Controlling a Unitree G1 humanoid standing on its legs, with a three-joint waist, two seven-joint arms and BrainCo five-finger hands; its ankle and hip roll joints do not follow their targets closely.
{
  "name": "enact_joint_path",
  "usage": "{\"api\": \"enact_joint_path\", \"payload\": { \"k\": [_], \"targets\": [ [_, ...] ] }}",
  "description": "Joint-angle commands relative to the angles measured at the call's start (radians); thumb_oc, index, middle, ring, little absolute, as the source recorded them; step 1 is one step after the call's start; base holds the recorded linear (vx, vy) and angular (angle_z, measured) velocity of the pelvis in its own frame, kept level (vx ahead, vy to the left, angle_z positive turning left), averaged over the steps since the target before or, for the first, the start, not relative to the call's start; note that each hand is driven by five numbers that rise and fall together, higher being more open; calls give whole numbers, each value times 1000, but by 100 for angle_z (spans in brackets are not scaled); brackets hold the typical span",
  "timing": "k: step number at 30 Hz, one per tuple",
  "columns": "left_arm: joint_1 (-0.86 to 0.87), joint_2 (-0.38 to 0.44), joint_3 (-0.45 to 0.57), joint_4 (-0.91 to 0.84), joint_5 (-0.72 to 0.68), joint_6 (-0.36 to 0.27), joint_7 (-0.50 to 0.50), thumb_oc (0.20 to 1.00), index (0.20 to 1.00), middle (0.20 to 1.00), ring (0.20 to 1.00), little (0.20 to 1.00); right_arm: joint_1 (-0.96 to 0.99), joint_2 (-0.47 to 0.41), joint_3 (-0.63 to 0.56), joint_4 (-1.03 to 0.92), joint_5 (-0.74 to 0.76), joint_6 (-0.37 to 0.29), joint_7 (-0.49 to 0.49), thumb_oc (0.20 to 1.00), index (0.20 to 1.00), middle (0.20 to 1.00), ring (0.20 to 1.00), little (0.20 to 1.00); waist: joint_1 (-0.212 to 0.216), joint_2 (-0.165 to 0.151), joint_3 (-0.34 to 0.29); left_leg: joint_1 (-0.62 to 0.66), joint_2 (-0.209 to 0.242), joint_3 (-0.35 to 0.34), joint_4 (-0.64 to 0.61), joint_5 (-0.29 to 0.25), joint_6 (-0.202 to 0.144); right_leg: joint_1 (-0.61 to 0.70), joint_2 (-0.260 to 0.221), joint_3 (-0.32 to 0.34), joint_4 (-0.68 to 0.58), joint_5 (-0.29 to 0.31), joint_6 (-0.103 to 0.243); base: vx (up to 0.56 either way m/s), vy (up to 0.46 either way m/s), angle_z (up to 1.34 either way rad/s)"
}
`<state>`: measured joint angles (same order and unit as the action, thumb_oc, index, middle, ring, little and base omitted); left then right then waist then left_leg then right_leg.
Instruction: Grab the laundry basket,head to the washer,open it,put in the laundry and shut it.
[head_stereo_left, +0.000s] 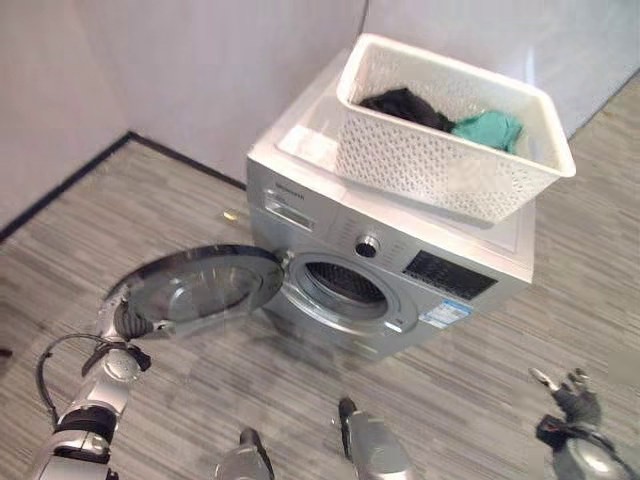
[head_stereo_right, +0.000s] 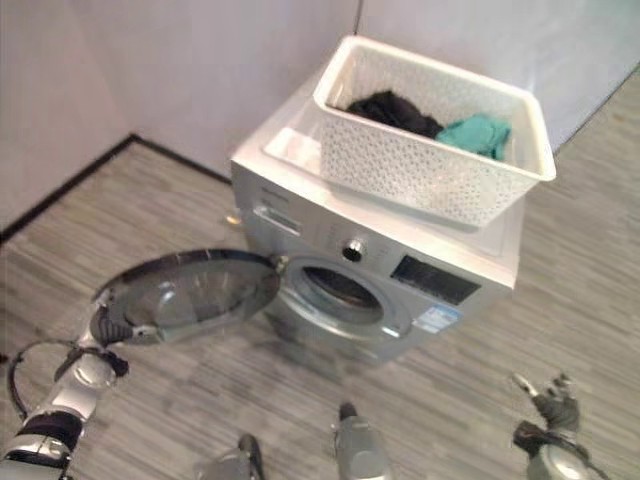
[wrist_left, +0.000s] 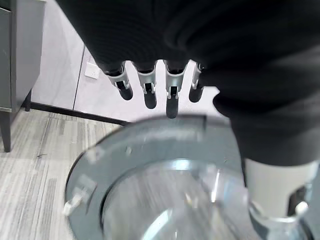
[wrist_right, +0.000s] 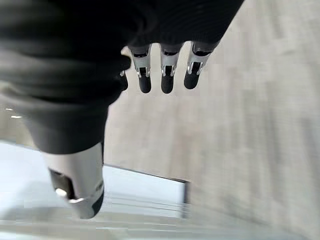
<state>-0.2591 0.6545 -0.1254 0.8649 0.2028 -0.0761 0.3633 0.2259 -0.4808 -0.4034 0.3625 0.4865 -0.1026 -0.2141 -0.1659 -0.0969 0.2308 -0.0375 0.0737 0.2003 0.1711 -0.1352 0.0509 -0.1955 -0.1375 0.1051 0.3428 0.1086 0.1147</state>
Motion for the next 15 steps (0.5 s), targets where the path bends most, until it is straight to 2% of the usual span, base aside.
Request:
{"api": "enact_joint_path", "payload": {
  "k": [1,3,6,10,13,15],
  "targets": [
    [-41,14,20,1,-1,-44,-11,1000,1000,1000,1000,1000,-93,-137,-110,-103,-30,-150,-109,1000,1000,1000,1000,1000,-36,41,-23,73,-16,-32,-42,-63,-5,-15,41,44,-110,7,73,152,74,-15],
    [-49,-2,13,10,1,-48,-11,1000,1000,1000,1000,1000,-139,-183,-135,-214,-97,-182,-168,1000,1000,1000,1000,1000,-34,46,-39,95,-39,-43,-67,-65,2,-15,66,77,-202,-8,74,164,54,-19],
    [-80,-20,-23,28,0,-51,-7,1000,1000,1000,1000,1000,-276,-281,-132,-395,-248,-220,-273,1000,1000,1000,1000,1000,-19,48,-57,121,-67,-72,-63,-94,9,-42,84,117,-309,13,87,210,-1,22],
    [-88,-42,-55,0,-5,-56,-11,1000,1000,1000,1000,1000,-387,-323,-113,-488,-305,-241,-335,1000,1000,1000,1000,1000,3,43,-68,146,-81,-110,-56,-120,10,-48,83,108,-361,13,88,204,-64,69],
    [-96,-67,-92,-8,-13,-63,-24,1000,1000,1000,1000,1000,-486,-393,-44,-520,-321,-226,-330,1000,1000,1000,1000,1000,18,31,-79,186,-80,-154,-71,-130,0,-38,94,115,-362,7,89,247,-133,57],
    [-104,-82,-113,7,-24,-66,-36,1000,1000,1000,1000,1000,-559,-488,33,-484,-284,-196,-279,1000,1000,1000,1000,1000,29,15,-100,217,-69,-181,-85,-133,-15,-7,93,118,-353,8,78,211,-170,49]
  ]
}}
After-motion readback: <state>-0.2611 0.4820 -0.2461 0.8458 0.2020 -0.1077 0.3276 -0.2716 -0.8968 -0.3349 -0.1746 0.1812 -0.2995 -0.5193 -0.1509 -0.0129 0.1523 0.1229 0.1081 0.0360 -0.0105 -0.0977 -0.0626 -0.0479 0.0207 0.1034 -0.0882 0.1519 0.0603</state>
